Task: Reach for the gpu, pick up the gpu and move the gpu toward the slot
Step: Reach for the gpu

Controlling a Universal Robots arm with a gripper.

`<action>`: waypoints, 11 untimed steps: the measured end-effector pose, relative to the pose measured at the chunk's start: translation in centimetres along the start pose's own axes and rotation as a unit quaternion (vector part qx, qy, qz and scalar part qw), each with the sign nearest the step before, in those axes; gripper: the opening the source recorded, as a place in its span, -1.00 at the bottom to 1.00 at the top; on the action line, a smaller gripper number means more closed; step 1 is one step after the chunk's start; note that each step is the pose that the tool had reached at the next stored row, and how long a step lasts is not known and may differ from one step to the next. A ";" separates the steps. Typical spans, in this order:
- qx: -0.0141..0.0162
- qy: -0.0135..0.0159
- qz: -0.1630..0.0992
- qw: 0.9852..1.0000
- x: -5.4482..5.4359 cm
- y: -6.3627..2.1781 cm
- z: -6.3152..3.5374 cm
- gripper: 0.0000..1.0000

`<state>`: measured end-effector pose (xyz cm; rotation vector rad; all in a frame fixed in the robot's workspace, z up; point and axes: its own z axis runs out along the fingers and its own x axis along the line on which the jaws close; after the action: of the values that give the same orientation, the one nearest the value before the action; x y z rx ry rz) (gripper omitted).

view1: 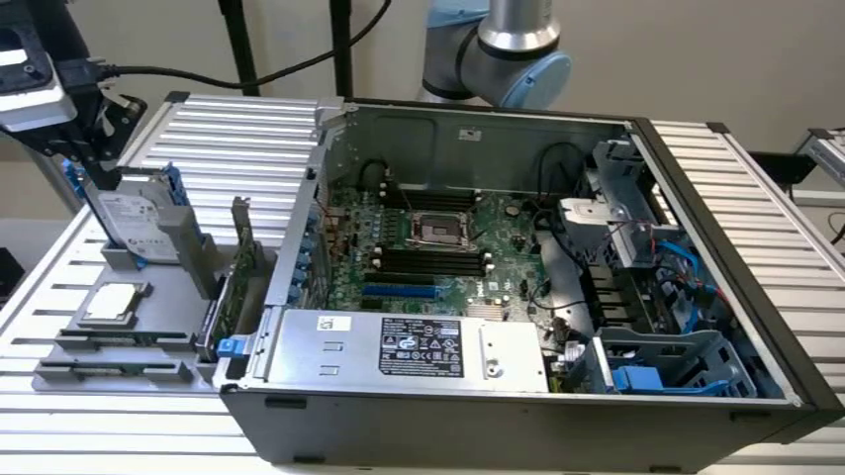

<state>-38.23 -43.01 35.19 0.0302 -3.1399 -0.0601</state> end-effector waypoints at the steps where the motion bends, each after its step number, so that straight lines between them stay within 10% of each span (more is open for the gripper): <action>1: 0.000 0.000 0.000 1.000 -0.3 -0.24 0.02 -0.79; 11: 0.000 0.000 0.000 1.000 -4.2 -2.53 0.35 -0.79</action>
<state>-34.02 -45.45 34.74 0.0300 -3.1398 -0.0601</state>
